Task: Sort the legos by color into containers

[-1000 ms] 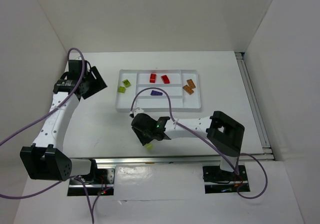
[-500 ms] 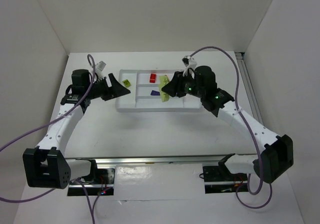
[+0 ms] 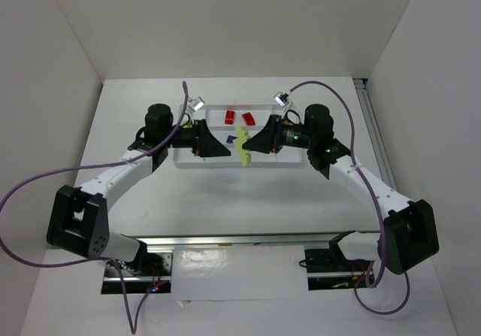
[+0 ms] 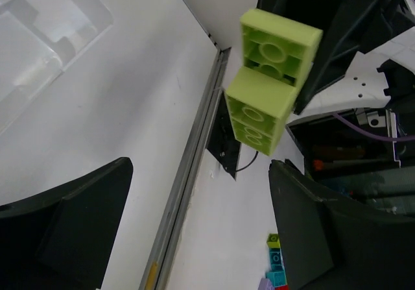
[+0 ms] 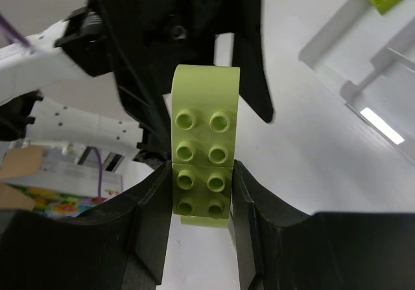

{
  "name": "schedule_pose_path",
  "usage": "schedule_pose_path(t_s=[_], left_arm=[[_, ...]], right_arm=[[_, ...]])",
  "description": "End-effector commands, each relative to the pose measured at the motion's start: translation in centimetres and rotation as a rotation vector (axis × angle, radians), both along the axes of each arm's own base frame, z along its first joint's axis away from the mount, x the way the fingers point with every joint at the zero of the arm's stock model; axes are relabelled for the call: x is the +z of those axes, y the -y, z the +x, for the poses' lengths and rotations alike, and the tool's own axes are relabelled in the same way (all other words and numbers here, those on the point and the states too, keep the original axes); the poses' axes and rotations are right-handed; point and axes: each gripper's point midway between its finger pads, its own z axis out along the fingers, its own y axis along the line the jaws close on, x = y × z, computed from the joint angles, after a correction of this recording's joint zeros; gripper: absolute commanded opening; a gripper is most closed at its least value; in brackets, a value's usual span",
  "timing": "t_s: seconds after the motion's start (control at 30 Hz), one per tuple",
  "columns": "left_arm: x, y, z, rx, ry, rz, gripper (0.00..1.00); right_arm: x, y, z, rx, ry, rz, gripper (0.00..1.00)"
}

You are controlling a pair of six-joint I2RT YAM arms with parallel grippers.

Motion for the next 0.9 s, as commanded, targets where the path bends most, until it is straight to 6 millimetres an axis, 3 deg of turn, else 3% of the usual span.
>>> schedule_pose_path(t_s=[0.0,0.4,0.67,0.87], left_arm=[[2.3,1.5,-0.3,-0.107,0.136,-0.057,0.97],[5.0,2.0,-1.3,-0.174,0.209,-0.164,0.93],[3.7,3.4,-2.0,-0.250,0.157,-0.164,0.86],[3.9,3.7,-2.1,-0.250,0.155,-0.165,0.80]], right_arm=[[2.4,-0.5,-1.3,0.109,0.062,0.085,0.19],[1.5,-0.5,-1.7,0.147,0.039,0.091,0.19],[1.3,-0.5,-1.5,0.148,0.048,0.089,0.19],[1.0,-0.6,-1.3,0.148,0.039,0.086,0.19]])
